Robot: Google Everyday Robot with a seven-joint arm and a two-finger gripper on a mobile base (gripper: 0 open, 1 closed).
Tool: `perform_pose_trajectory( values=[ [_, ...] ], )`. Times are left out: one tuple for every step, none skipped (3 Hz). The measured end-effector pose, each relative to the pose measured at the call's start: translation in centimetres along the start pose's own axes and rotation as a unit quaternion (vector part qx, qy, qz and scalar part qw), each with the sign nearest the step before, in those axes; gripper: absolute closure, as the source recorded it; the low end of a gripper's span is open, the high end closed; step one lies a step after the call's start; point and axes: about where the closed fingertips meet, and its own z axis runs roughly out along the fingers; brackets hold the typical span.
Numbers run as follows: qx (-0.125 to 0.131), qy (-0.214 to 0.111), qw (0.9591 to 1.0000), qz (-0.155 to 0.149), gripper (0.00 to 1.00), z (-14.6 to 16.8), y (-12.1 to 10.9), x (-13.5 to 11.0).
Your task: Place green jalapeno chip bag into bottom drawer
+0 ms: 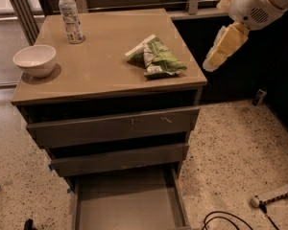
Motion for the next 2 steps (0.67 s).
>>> perform_pose_trajectory(
  values=[
    [0.000, 0.000, 1.0000, 0.000, 0.00, 0.0, 0.0, 0.0],
    [0.007, -0.014, 0.9997, 0.016, 0.00, 1.1, -0.8, 0.4]
  ],
)
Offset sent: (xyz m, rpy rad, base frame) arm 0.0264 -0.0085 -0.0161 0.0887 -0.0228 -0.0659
